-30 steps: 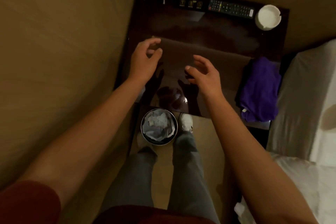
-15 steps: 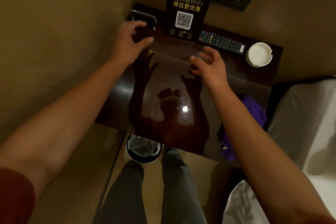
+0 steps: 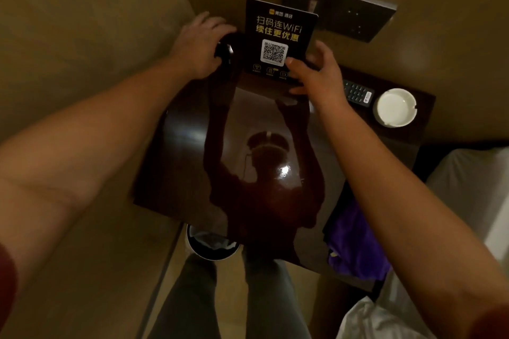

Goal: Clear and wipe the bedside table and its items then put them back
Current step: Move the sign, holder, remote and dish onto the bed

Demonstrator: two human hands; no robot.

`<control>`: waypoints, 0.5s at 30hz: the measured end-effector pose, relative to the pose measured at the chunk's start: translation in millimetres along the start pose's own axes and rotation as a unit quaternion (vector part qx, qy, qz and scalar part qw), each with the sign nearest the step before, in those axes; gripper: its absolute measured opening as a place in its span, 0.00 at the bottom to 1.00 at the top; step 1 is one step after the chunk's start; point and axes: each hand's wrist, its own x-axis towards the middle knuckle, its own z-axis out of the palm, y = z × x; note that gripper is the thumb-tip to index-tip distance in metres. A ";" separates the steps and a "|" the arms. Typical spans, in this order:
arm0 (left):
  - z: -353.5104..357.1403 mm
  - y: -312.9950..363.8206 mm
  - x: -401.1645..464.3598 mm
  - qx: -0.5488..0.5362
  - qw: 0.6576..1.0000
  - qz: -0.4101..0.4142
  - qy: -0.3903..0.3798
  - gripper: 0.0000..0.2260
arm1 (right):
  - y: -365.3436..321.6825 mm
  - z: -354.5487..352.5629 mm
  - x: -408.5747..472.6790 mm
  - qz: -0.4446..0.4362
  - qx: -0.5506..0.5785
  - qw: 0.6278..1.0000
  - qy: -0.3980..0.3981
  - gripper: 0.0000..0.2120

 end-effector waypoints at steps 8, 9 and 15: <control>-9.8 -10.4 6.0 0.033 0.998 0.010 -0.053 0.23 | 1.0 7.7 15.4 0.023 0.075 0.996 -0.043 0.18; -9.8 -9.8 6.0 0.038 0.998 0.011 -0.049 0.22 | 1.5 8.6 15.3 0.025 0.084 0.995 -0.040 0.17; -9.3 -6.3 17.8 0.077 0.994 -0.002 -0.079 0.21 | 3.8 7.5 22.5 0.031 0.125 0.991 -0.035 0.14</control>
